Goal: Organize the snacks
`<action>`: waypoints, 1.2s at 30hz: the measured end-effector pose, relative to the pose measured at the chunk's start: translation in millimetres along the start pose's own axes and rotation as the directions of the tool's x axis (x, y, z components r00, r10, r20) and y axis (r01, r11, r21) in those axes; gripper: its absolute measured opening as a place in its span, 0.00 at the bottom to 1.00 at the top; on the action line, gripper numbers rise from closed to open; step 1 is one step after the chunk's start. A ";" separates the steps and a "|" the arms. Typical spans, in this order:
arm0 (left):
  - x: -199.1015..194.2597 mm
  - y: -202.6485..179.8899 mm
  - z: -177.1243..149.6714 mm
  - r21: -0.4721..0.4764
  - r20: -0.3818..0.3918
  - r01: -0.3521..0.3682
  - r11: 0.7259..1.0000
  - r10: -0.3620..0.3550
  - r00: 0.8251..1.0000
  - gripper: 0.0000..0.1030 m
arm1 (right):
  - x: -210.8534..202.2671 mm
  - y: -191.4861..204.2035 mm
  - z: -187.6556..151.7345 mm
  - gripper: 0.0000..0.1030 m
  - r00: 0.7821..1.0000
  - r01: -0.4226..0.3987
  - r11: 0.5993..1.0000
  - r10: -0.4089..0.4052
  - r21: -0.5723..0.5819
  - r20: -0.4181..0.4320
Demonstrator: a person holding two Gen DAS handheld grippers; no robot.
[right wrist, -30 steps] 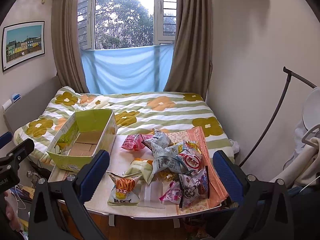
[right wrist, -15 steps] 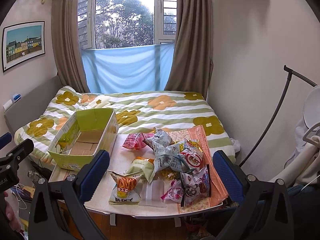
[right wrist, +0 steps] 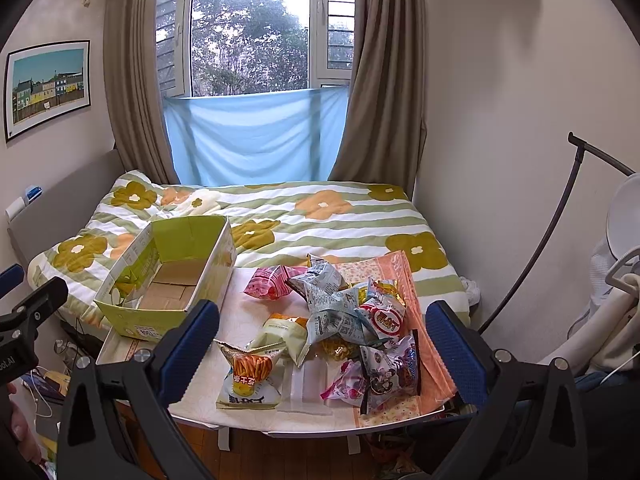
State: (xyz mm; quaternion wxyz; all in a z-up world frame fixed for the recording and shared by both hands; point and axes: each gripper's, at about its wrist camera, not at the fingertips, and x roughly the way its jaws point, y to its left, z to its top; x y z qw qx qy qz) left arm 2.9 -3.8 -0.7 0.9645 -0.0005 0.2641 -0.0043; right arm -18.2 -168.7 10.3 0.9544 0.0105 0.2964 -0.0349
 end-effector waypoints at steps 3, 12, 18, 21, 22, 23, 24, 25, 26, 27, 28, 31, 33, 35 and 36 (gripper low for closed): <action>0.3 -0.3 0.3 0.001 -0.002 -0.001 1.000 0.001 1.000 1.00 | -0.3 -0.3 0.3 1.00 1.000 0.000 1.000 0.000 0.000 0.000; 1.2 -3.0 1.2 0.005 -0.013 0.008 1.000 -0.008 1.000 1.00 | 1.1 -3.6 2.0 1.00 1.000 0.001 1.000 -0.001 0.006 -0.002; -1.5 -2.1 1.7 0.007 -0.009 0.013 1.000 -0.013 1.000 1.00 | 1.0 -3.2 2.0 1.00 1.000 -0.002 1.000 0.002 0.007 -0.001; -1.3 -3.0 1.7 0.008 -0.012 0.012 1.000 -0.012 1.000 1.00 | 1.2 -3.7 2.3 1.00 1.000 -0.007 1.000 0.007 0.004 -0.002; -1.1 -3.1 1.6 0.008 -0.014 0.011 1.000 -0.011 1.000 1.00 | 1.1 -3.8 2.0 1.00 1.000 -0.007 1.000 0.007 0.003 -0.001; -1.0 -3.2 1.4 0.009 -0.015 0.010 1.000 -0.010 1.000 1.00 | 0.9 -3.9 1.9 1.00 1.000 -0.007 1.000 0.007 0.003 0.000; -0.9 -3.5 1.1 0.009 -0.017 0.010 1.000 -0.009 1.000 1.00 | 0.9 -3.9 1.9 1.00 1.000 -0.008 1.000 0.008 0.003 -0.001; -1.0 -3.8 1.0 0.007 -0.018 0.011 1.000 -0.011 1.000 1.00 | 0.8 -3.9 1.9 1.00 1.000 -0.009 1.000 0.009 0.003 0.000; -0.4 -4.4 1.4 0.006 -0.019 0.013 1.000 -0.013 1.000 1.00 | 0.7 -3.7 1.7 1.00 1.000 -0.008 1.000 0.008 0.002 0.001; -0.4 -5.0 1.1 0.005 -0.020 0.015 1.000 -0.015 1.000 1.00 | 0.7 -3.7 2.2 1.00 1.000 -0.008 1.000 0.008 0.002 0.000; -0.3 -5.4 1.1 0.006 -0.021 0.016 1.000 -0.015 1.000 1.00 | 0.7 -3.8 2.0 1.00 1.000 -0.010 1.000 0.010 0.001 -0.001; 3.8 -7.8 3.0 0.015 -0.049 0.023 1.000 -0.022 0.999 1.00 | -0.5 -6.1 0.6 1.00 1.000 -0.015 1.000 0.015 0.008 -0.001; 10.1 -9.1 6.1 0.022 -0.080 0.045 0.999 -0.043 0.996 1.00 | 0.2 -8.2 -0.6 1.00 1.000 -0.010 1.000 0.011 0.017 -0.009; 20.2 -8.8 5.5 0.027 -0.104 0.063 0.998 -0.060 0.993 1.00 | 4.2 -11.6 -0.7 1.00 0.999 -0.011 0.999 0.012 0.032 -0.032; 29.2 -8.5 2.6 0.025 -0.125 0.075 0.997 -0.072 0.990 1.00 | 5.5 -12.5 -1.3 1.00 0.999 -0.008 0.999 0.010 0.035 -0.036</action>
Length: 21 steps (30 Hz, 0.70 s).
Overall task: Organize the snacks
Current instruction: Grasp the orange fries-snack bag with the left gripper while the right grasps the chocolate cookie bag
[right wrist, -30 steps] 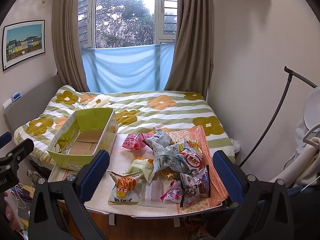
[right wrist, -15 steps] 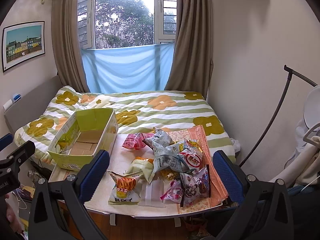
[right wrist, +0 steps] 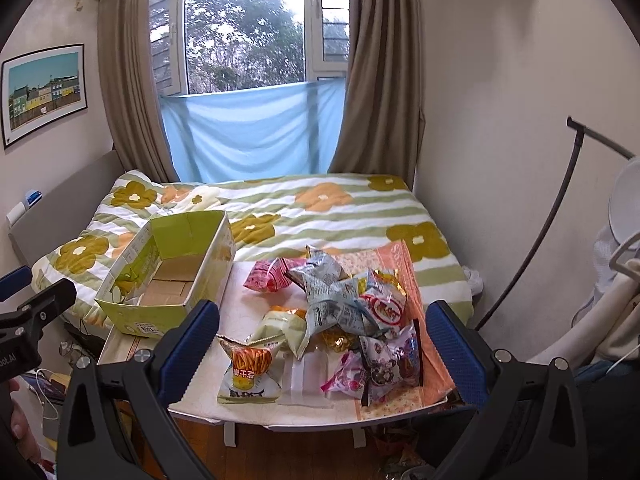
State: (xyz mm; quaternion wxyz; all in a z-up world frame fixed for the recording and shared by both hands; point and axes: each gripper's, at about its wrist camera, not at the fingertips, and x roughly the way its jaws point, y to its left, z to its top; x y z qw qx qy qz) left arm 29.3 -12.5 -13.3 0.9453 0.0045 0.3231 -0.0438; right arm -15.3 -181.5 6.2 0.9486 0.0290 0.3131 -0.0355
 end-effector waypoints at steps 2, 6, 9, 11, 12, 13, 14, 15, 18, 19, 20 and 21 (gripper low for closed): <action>18.5 2.1 -5.2 -0.013 -0.050 0.031 0.999 -0.032 0.998 1.00 | 6.5 -1.9 -4.2 1.00 1.000 0.019 1.000 -0.019 -0.001 -0.018; 56.9 3.7 -22.5 -0.055 -0.135 0.095 0.994 -0.102 0.986 1.00 | 27.9 -3.7 -21.8 1.00 0.994 0.046 0.999 -0.047 -0.016 -0.096; 83.6 -2.7 -36.8 -0.054 -0.177 0.111 0.992 -0.119 0.977 1.00 | 42.2 -12.6 -37.3 1.00 0.988 0.071 0.997 -0.073 -0.021 -0.139; 100.5 -9.7 -44.3 -0.050 -0.208 0.119 0.992 -0.127 0.970 1.00 | 53.2 -21.4 -45.9 1.00 0.983 0.084 0.996 -0.086 -0.022 -0.165; 111.0 -13.8 -47.9 -0.051 -0.226 0.122 0.991 -0.131 0.965 1.00 | 58.1 -25.8 -49.6 1.00 0.980 0.091 0.996 -0.093 -0.023 -0.174; 118.3 -15.8 -50.7 -0.054 -0.244 0.126 0.990 -0.136 0.960 1.00 | 64.7 -30.9 -53.2 1.00 0.977 0.100 0.995 -0.103 -0.024 -0.184; 130.5 -19.7 -55.3 -0.062 -0.272 0.132 0.989 -0.144 0.952 1.00 | 70.6 -35.8 -56.1 1.00 0.976 0.106 0.994 -0.109 -0.023 -0.191; 139.9 -21.4 -58.8 -0.070 -0.287 0.131 0.989 -0.146 0.947 1.00 | 77.6 -40.9 -60.0 1.00 0.974 0.109 0.994 -0.111 -0.019 -0.199; 166.5 -29.6 -71.2 -0.104 -0.338 0.138 0.985 -0.165 0.927 1.00 | 105.9 -56.8 -74.0 1.00 0.967 0.111 0.994 -0.104 0.015 -0.232; 174.5 -33.0 -75.3 -0.110 -0.356 0.135 0.985 -0.165 0.920 1.00 | 118.7 -63.0 -80.0 1.00 0.962 0.116 0.993 -0.105 0.030 -0.252; 186.1 -38.0 -81.5 -0.107 -0.378 0.131 0.986 -0.162 0.912 1.00 | 128.2 -67.4 -84.7 1.00 0.957 0.120 0.992 -0.104 0.041 -0.269; 195.2 -41.7 -85.7 -0.102 -0.396 0.135 0.986 -0.164 0.903 1.00 | 139.9 -73.3 -90.1 1.00 0.953 0.121 0.991 -0.099 0.058 -0.285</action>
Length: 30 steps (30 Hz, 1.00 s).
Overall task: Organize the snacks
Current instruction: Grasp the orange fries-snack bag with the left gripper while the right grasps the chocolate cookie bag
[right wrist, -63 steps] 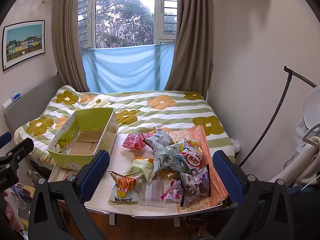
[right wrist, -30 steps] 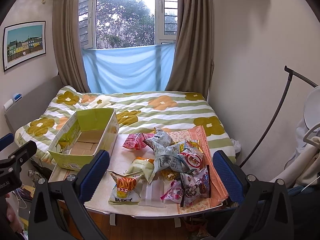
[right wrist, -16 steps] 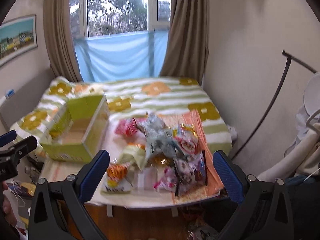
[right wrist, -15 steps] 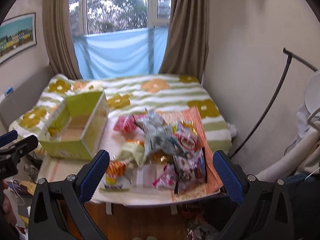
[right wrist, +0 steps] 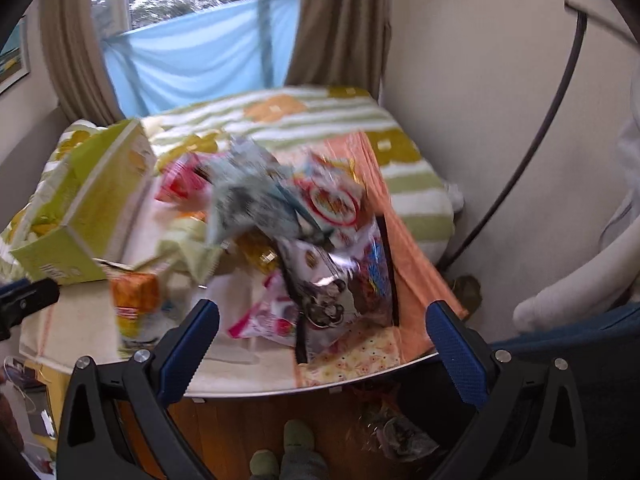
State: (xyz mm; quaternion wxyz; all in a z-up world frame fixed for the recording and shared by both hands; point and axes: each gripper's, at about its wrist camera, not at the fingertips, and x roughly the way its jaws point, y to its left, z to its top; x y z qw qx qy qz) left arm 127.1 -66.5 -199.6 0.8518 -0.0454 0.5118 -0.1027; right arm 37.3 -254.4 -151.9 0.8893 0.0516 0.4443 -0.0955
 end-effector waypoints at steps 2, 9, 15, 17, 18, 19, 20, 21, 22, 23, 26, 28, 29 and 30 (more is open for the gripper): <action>21.3 -3.8 -2.5 0.009 -0.049 -0.002 1.000 0.002 0.999 1.00 | 19.4 -5.3 -1.3 1.00 1.000 0.000 1.000 0.000 0.023 -0.020; 65.0 -8.5 -2.9 0.008 -0.098 -0.047 0.999 0.048 0.994 0.98 | 71.6 -14.1 -1.6 1.00 0.995 -0.023 0.999 0.025 0.027 -0.097; 91.1 -15.3 3.5 0.020 -0.140 -0.052 0.998 0.054 0.989 0.82 | 93.6 -20.7 4.5 1.00 0.995 -0.031 0.999 0.034 0.036 -0.098; 97.0 -17.3 3.8 0.029 -0.150 -0.058 0.998 0.062 0.987 0.72 | 99.6 -24.3 6.0 1.00 0.994 -0.045 0.998 0.050 0.053 -0.101; 100.2 -18.4 3.8 0.033 -0.155 -0.059 0.998 0.064 0.986 0.69 | 102.1 -25.3 6.8 1.00 0.993 -0.049 0.997 0.055 0.057 -0.105; 101.6 -19.2 3.6 0.037 -0.157 -0.064 0.997 0.069 0.985 0.67 | 103.9 -25.9 7.3 0.99 0.993 -0.052 0.997 0.058 0.057 -0.107; 101.8 -19.9 3.6 0.040 -0.153 -0.063 0.997 0.068 0.986 0.64 | 105.5 -26.2 7.7 0.96 0.992 -0.056 0.997 0.062 0.058 -0.109; 101.7 -20.9 3.7 0.042 -0.150 -0.058 0.997 0.063 0.987 0.61 | 106.6 -26.6 7.8 0.95 0.991 -0.064 0.996 0.071 0.060 -0.112; 101.6 -22.1 3.7 0.049 -0.150 -0.066 0.997 0.073 0.986 0.59 | 107.4 -26.3 7.7 0.95 0.990 -0.073 0.995 0.080 0.060 -0.113; 101.4 -23.1 3.4 0.055 -0.150 -0.069 0.996 0.077 0.986 0.57 | 107.0 -24.2 7.6 0.94 0.990 -0.075 0.995 0.081 0.058 -0.113; 98.6 -25.4 2.3 0.072 -0.139 -0.079 0.994 0.089 0.986 0.50 | 106.6 -24.0 7.4 0.89 0.989 -0.088 0.995 0.094 0.057 -0.113; 99.5 -24.6 3.3 0.074 -0.138 -0.080 0.994 0.089 0.986 0.48 | 107.3 -25.0 7.8 0.86 0.989 -0.091 0.994 0.097 0.062 -0.113; 98.0 -24.4 3.2 0.073 -0.137 -0.080 0.994 0.089 0.987 0.47 | 107.4 -26.1 7.9 0.83 0.988 -0.093 0.993 0.101 0.067 -0.114; 97.2 -23.8 3.6 0.073 -0.134 -0.081 0.994 0.090 0.987 0.46 | 107.3 -27.7 7.6 0.82 0.988 -0.095 0.993 0.102 0.072 -0.116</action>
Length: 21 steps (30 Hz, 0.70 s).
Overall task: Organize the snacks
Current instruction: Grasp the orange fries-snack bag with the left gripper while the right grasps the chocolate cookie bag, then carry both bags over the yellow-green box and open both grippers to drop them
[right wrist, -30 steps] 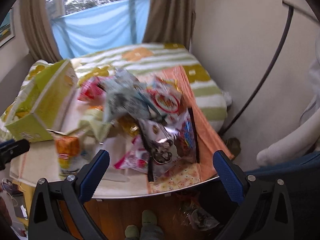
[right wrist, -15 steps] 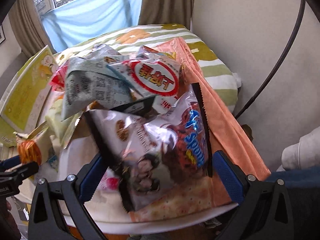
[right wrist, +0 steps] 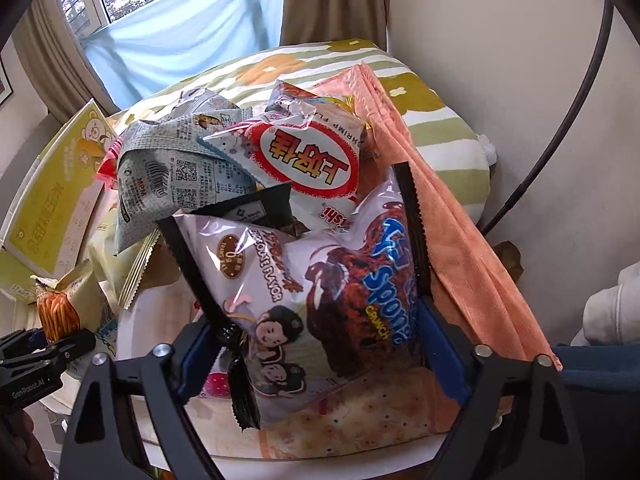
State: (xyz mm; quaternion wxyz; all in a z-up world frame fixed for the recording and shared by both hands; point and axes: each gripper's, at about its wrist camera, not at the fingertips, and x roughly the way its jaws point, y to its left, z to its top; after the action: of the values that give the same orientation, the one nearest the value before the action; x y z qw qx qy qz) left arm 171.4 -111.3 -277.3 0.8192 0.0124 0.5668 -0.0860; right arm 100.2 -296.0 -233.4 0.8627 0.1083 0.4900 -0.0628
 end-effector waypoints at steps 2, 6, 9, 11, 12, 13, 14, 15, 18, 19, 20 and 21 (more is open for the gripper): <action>-1.0 1.3 1.2 -0.001 0.003 -0.001 1.000 0.001 1.000 0.44 | -0.3 -1.4 0.3 0.71 1.000 0.005 1.000 -0.005 0.001 -0.003; -11.1 5.9 -1.4 -0.001 0.011 -0.005 1.000 0.005 1.000 0.42 | -4.0 -5.4 0.0 0.69 1.000 -0.003 1.000 0.003 0.009 -0.008; -20.0 6.5 -3.4 0.002 0.020 -0.007 1.000 0.007 1.000 0.41 | -13.0 -4.0 0.0 0.69 1.000 -0.004 1.000 0.004 0.007 0.011; -26.4 6.9 -4.5 0.001 0.026 -0.008 1.000 0.008 1.000 0.41 | -20.4 -2.8 1.2 0.69 1.000 -0.002 1.000 0.002 0.006 0.024; -30.5 6.8 -4.9 0.001 0.032 -0.007 1.000 0.007 0.999 0.41 | -25.4 -2.4 2.0 0.69 1.000 -0.003 1.000 0.002 0.007 0.028; -34.8 6.6 -5.5 0.002 0.037 -0.008 1.000 0.008 0.999 0.41 | -28.4 -2.2 3.6 0.69 1.000 -0.003 1.000 0.003 0.009 0.029; -39.3 6.7 -6.0 0.001 0.042 -0.010 1.000 0.010 0.999 0.41 | -32.3 -2.3 4.5 0.69 0.999 -0.003 1.000 0.002 0.012 0.033; -41.7 7.0 -5.9 0.000 0.046 -0.014 1.000 0.014 0.999 0.41 | -37.1 -2.8 4.5 0.69 0.999 -0.004 1.000 0.004 0.014 0.038; -56.3 10.4 -7.5 -0.013 0.069 -0.022 1.000 0.023 0.997 0.40 | -56.1 0.9 8.6 0.69 0.998 -0.001 1.000 0.001 -0.006 0.067; -61.5 12.9 -7.9 -0.024 0.079 -0.015 1.000 0.017 0.997 0.40 | -61.8 1.2 11.8 0.69 0.997 -0.001 1.000 0.002 -0.018 0.079; -66.6 15.5 -8.0 -0.035 0.089 -0.014 0.999 0.017 0.996 0.40 | -65.4 2.0 13.8 0.69 0.996 -0.002 1.000 0.004 -0.027 0.086; -72.7 18.2 -7.8 -0.044 0.101 -0.021 0.999 0.025 0.995 0.40 | -70.2 4.0 16.0 0.69 0.995 -0.004 0.999 0.008 -0.040 0.097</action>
State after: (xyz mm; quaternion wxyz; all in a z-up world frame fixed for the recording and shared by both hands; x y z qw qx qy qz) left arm 142.1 -83.2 -213.9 0.8479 -0.0029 0.5261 -0.0651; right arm 78.5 -296.0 -164.7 0.8877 0.0895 0.4481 -0.0557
